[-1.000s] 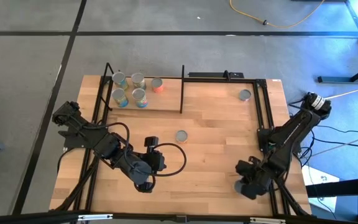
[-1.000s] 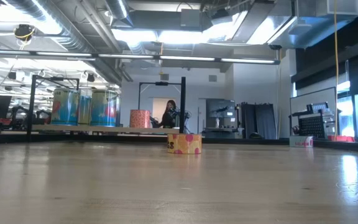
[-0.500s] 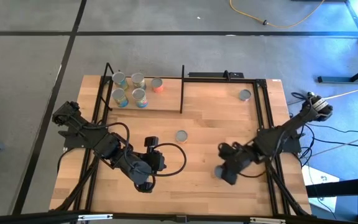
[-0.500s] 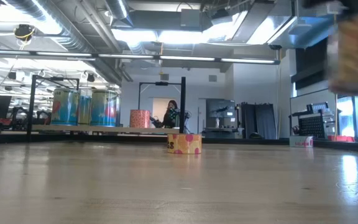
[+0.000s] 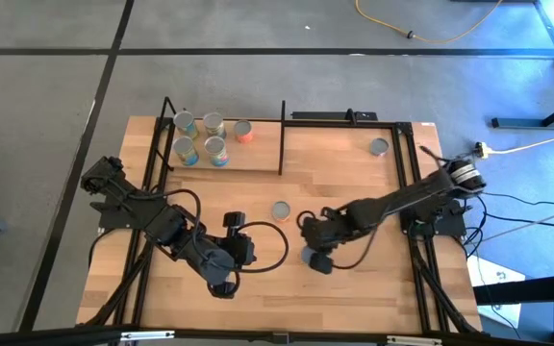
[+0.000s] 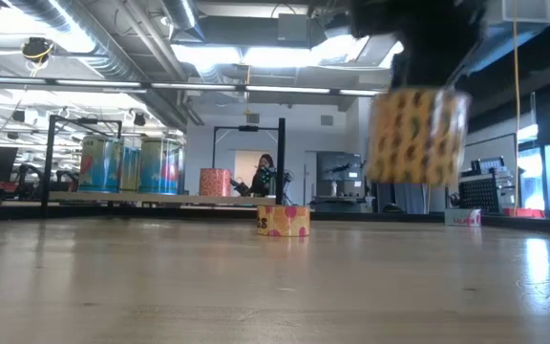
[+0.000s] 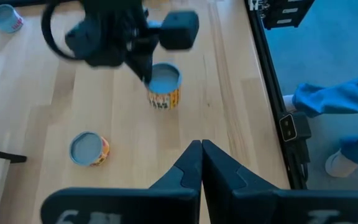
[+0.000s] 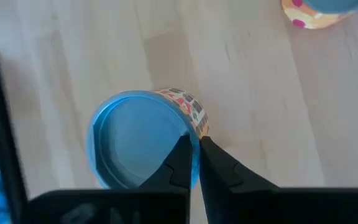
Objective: Pick and place cans onto a shelf
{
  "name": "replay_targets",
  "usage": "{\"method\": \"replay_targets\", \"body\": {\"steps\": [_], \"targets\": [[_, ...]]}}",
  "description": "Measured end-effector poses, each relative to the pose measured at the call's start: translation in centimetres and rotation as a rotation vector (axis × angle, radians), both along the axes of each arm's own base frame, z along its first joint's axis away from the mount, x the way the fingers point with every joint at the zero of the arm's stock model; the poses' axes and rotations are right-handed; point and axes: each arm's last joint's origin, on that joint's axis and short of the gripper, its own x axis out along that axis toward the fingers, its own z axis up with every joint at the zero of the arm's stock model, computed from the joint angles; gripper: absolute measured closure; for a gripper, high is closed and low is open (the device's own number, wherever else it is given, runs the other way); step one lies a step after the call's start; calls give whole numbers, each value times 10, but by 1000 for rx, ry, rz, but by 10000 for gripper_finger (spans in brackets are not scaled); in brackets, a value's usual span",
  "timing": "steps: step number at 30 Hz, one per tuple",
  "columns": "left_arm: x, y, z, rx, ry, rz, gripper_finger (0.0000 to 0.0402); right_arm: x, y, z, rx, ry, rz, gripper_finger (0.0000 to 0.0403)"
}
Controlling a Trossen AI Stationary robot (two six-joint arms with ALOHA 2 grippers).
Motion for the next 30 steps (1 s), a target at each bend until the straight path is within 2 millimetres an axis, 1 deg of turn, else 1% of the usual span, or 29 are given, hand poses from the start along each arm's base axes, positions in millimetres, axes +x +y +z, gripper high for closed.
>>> {"method": "replay_targets", "body": {"steps": [7, 12, 15, 19, 26, 30], "targets": [[0, 0, 0, 2, 5, -1, 401, 36, 3, -21, -41, 37, 65, 387], [-1, 0, -1, 4, 9, 0, 401, 51, 6, -36, -49, 69, 115, 387], [-1, 0, -1, 5, 10, 0, 401, 54, 7, -42, -51, 87, 121, 387], [-1, 0, -1, 6, 12, 1, 401, 54, 7, -44, -56, 102, 122, 386], [-1, 0, -1, 5, 12, 1, 401, 53, 7, -44, -39, 112, 123, 345], [-1, 0, -1, 6, 12, 1, 401, 52, 8, -40, -2, 130, 135, 338]]}}
